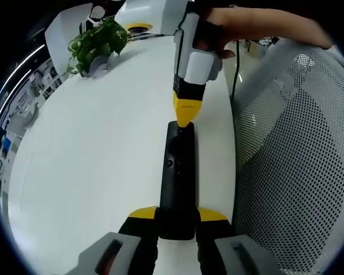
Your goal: Press the specified remote control buttons in sequence, fully releasing each button before pressing the next.
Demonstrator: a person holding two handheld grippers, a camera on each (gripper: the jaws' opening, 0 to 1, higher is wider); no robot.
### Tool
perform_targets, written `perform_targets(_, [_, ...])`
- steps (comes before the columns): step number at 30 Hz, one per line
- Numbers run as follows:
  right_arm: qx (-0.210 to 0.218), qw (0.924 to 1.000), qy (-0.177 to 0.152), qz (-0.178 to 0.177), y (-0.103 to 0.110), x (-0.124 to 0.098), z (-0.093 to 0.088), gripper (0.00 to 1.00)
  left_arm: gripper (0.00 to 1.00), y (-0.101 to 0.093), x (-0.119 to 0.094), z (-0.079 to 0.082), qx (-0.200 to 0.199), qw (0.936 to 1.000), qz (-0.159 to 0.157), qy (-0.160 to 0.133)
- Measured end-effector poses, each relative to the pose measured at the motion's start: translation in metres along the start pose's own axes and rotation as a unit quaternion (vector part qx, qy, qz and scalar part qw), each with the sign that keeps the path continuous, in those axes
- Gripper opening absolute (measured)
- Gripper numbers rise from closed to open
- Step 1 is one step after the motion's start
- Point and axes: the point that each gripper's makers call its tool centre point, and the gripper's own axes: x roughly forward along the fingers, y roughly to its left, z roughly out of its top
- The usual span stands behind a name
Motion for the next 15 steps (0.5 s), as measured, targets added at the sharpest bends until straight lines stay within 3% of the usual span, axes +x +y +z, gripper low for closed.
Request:
perform_targets(5, [0.023, 0.9997, -0.005, 0.009, -0.0029, 0.0010, 0.0014, 0.00, 0.24, 0.0018, 0.0000, 0.0003, -0.004, 1.0000, 0.002, 0.000])
perform_targets(15, [0.025, 0.9994, -0.007, 0.021, -0.0024, 0.0007, 0.0026, 0.00, 0.25, 0.0036, -0.0001, -0.0002, -0.026, 0.9995, 0.002, -0.016])
